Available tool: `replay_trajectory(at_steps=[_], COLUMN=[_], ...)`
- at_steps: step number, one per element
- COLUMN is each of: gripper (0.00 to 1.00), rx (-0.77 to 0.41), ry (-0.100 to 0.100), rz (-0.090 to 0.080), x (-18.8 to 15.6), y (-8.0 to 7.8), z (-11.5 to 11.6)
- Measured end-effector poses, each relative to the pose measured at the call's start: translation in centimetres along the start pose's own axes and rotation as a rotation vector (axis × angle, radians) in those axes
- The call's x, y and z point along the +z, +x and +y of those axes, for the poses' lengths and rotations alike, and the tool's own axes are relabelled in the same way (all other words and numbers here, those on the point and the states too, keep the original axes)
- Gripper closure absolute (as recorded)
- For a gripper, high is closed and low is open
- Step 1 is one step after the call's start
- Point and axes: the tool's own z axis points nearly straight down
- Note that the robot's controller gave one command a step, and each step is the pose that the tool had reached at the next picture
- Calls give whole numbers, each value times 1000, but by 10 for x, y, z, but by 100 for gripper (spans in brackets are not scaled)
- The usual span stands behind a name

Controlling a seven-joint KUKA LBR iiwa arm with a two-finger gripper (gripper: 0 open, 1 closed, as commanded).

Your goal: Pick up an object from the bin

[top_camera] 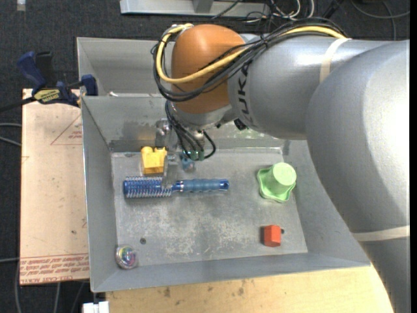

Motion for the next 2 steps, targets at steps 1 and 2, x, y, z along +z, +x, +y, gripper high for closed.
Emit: replay_trajectory(at_steps=[1, 2], gripper=[0, 100], rx=[-51, -52], ry=[-1, -3], rz=[-10, -10], x=[86, 82], y=[26, 25], z=[-14, -13])
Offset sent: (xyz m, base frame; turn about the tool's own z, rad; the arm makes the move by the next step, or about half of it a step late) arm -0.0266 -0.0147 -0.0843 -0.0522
